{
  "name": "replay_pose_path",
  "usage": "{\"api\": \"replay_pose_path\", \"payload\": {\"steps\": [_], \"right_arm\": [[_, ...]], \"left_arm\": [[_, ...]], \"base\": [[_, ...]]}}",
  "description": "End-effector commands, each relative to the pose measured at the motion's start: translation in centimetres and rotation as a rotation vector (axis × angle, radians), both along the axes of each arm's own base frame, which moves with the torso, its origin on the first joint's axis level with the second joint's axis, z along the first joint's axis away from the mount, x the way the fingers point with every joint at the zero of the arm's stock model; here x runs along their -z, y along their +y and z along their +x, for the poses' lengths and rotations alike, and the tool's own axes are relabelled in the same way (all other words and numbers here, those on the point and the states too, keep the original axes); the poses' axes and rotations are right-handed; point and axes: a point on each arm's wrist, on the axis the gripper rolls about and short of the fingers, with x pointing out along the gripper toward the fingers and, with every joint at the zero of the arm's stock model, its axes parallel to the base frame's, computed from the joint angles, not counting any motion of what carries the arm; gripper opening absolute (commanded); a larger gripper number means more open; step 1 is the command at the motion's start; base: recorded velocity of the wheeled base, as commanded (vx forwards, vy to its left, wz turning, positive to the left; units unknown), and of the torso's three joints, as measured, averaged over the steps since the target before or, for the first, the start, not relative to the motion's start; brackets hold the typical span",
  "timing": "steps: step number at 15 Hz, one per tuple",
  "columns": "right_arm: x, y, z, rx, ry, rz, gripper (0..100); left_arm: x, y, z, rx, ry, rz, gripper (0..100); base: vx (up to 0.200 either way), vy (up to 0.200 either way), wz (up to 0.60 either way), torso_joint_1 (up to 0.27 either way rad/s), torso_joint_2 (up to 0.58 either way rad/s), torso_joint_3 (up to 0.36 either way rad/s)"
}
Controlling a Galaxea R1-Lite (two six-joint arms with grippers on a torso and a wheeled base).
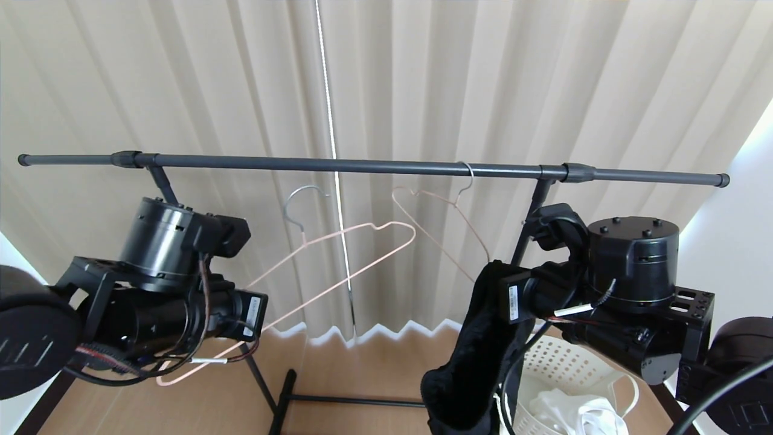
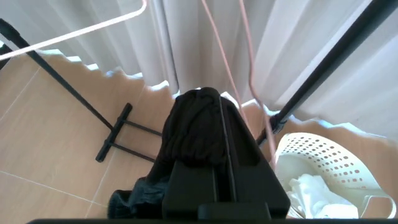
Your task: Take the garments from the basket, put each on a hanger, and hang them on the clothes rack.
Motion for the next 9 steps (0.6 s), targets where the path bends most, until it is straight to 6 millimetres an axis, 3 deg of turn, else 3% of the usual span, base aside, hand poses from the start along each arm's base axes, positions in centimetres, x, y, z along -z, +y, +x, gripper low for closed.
{"api": "replay_pose_path", "payload": {"steps": [1,4,9], "right_arm": [[-0.1,0.3,0.4,0.005,-0.005,0.002,0],[-0.6,0.3,1.1,0.078,-0.041,-0.032,0],[-0.7,0.7,2.6,0.194,-0.096,-0.148,0]], "left_arm": [[0.2,1.3,-2.7,0.014,-0.030,0.002,0],[1.1,2.4,-5.3,0.119,-0.052,0.013,0],[2.6,2.9,-7.1,0.209,0.008,-0.004,0]], "base": [[0.000,0.000,0.00,0.000,0.00,0.000],[0.000,0.000,0.00,0.000,0.00,0.000],[0.000,0.000,0.00,0.000,0.00,0.000]]}}
